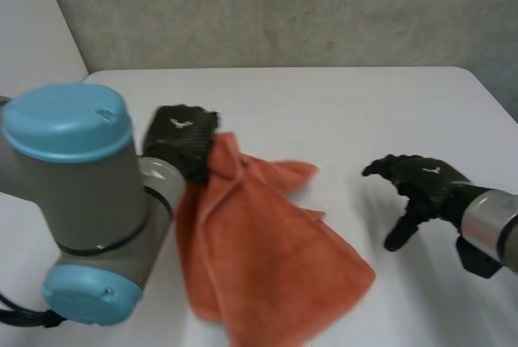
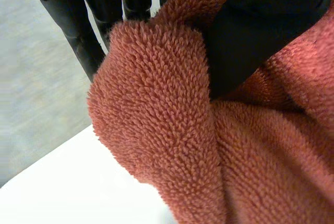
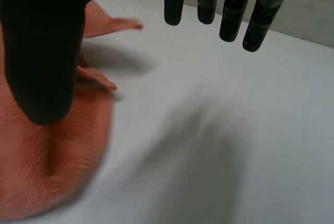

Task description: Fold the laundry

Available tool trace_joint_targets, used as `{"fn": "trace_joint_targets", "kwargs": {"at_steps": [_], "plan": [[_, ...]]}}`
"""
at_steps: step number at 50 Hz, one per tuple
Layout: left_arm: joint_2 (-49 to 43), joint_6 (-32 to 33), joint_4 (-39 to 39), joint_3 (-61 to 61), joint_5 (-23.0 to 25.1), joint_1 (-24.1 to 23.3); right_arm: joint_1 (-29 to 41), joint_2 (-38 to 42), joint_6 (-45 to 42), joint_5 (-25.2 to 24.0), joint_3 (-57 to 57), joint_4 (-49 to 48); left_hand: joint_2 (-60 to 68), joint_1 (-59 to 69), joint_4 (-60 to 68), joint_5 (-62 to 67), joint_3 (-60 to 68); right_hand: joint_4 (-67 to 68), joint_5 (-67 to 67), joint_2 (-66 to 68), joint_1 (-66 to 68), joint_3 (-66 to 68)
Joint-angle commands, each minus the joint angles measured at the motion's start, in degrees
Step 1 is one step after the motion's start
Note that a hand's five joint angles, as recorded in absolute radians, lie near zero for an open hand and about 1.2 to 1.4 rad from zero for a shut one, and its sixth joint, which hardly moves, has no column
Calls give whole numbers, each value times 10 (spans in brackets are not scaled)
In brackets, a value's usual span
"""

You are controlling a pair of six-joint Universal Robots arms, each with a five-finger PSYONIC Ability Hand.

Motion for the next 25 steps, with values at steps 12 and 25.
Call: {"fn": "trace_joint_targets", "kwargs": {"at_steps": [12, 25], "plan": [[9, -20, 2, -106, -11, 71, 230, 140, 93, 44, -53, -15, 113, 144, 111, 133, 116, -34, -39, -27, -14, -23], [90, -99, -18, -130, -7, 73, 231, 177, 35, 217, -55, -203, 113, 144, 111, 133, 116, 659, 653, 665, 678, 669]]}}
